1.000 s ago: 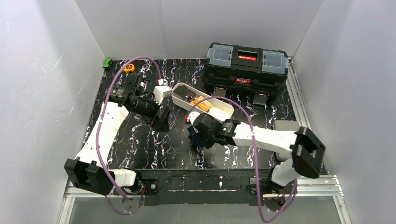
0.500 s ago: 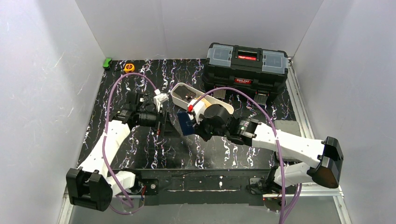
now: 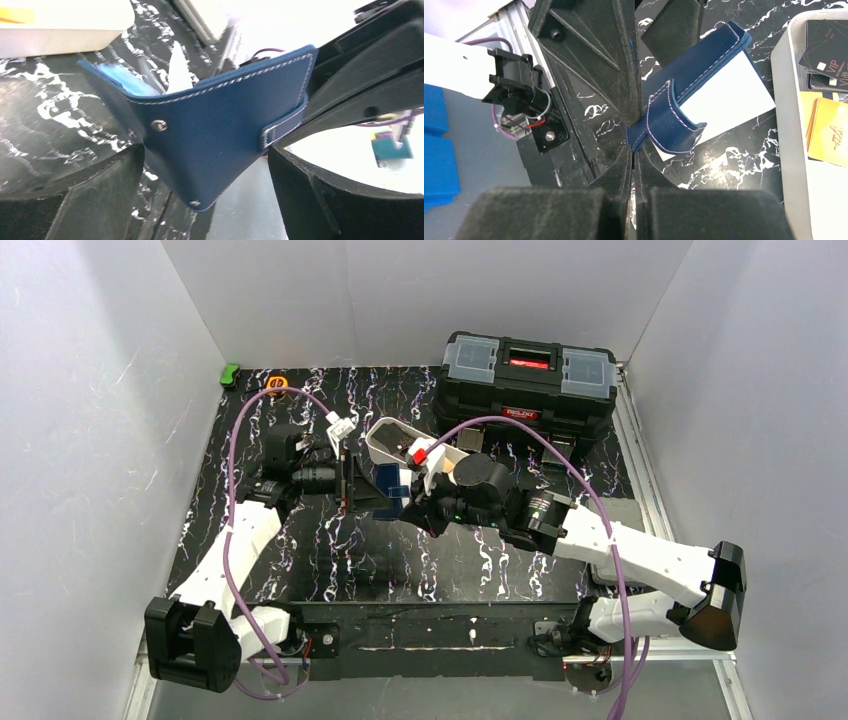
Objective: Put the credit cards into the card holder
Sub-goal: Close the card holder at the center of the board.
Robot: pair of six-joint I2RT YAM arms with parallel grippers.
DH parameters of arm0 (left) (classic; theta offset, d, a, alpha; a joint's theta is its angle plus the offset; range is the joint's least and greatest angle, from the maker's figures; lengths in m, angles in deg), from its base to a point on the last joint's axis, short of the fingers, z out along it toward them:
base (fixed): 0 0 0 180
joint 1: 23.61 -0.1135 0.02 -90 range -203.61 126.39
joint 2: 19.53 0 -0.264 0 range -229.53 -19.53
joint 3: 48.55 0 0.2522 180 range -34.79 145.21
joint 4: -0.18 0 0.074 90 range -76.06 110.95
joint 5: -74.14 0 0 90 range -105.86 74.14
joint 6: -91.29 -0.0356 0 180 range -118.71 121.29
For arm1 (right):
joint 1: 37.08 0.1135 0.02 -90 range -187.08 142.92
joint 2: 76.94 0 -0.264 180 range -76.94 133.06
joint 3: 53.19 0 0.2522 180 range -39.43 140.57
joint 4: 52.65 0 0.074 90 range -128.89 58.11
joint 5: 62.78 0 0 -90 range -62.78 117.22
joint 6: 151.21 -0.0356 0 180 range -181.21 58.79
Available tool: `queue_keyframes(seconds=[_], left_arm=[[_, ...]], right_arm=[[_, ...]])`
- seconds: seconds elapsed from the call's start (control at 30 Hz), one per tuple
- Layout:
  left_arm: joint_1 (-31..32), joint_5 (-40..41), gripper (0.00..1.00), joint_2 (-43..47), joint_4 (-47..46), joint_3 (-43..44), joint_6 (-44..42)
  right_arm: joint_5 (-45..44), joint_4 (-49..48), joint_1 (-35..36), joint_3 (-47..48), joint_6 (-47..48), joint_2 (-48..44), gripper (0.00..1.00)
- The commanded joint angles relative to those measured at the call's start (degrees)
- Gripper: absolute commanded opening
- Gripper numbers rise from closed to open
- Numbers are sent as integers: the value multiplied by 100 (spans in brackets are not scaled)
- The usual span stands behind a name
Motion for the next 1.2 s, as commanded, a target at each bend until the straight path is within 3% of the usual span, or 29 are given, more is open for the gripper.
queue_keyframes(seconds=[0.0,0.13,0.23,0.73,0.93,1.0,1.1,1.13,1.17], left_arm=[[-30,-1004,89,38,-2092,-141,1936],[-24,-1244,70,87,-2075,-98,2000],[-24,-1271,61,202,-2070,-114,1995],[-24,-1300,61,398,-2003,46,2011],[-15,-1202,52,438,-1840,73,1832],[-6,-1152,45,484,-1760,96,1707],[33,-1119,27,514,-1489,217,1329],[37,-1097,10,515,-1275,292,1173],[44,-1071,0,502,-1110,394,993]], right_arm=[[42,-759,-21,51,-184,26,1],[-66,-930,-39,-96,-290,8,1],[-101,-1040,-63,-205,-378,-17,1],[-588,-1205,-175,-926,-746,-641,1],[-552,-1379,-181,-893,-755,-579,1],[-513,-1415,-180,-860,-764,-535,1],[-411,-1457,-180,-819,-802,-494,1],[-390,-1465,-180,-813,-814,-498,2],[-377,-1469,-183,-817,-827,-510,4]])
